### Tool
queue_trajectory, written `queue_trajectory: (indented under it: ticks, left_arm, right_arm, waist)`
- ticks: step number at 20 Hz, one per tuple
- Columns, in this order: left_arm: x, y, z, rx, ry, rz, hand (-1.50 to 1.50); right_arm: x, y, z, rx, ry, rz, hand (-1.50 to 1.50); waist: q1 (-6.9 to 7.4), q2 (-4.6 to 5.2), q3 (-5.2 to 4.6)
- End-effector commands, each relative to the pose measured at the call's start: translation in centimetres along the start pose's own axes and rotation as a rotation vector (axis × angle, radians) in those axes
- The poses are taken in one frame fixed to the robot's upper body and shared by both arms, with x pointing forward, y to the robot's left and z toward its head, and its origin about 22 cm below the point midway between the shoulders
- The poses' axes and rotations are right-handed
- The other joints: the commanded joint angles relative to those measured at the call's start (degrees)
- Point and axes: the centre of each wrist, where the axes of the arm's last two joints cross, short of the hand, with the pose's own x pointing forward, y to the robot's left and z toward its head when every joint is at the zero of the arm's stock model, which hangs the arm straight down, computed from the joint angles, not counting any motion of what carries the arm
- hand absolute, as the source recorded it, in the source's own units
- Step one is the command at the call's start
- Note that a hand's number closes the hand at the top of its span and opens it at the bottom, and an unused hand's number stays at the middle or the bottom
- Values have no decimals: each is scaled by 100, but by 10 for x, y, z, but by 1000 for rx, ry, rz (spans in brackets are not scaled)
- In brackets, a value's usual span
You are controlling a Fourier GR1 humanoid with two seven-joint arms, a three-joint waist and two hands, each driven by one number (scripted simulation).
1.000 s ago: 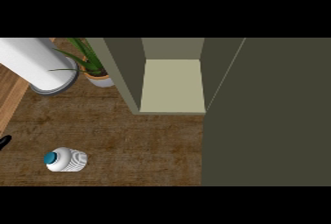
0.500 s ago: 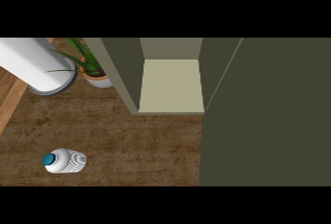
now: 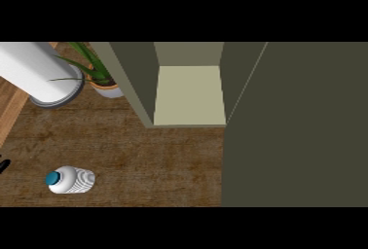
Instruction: Pick up the bottled water, place it into the cabinet and close the cabinet
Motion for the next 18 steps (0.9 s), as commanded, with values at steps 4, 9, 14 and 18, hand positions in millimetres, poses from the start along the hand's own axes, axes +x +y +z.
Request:
queue_trajectory:
  ticks: [4, 9, 14, 18]
  left_arm:
    - [-47, 0, -15, 13, 72, -25, -150]
    - [-91, 7, -13, 27, 108, -3, -150]
    - [-118, 8, -29, 60, 107, 10, -150]
    - [-147, 19, -29, 92, 116, 17, -150]
  right_arm:
    - [22, -5, 26, 11, -25, 10, -150]
    - [32, 3, 33, 24, -47, 4, -150]
    - [23, -4, 43, 19, -32, 24, -150]
    - [30, -6, 41, 30, -49, 16, -150]
  waist:
    - [-64, -7, 0]
    - [-111, -9, -9]
    - [-69, -2, -3]
    - [-85, 16, -9]
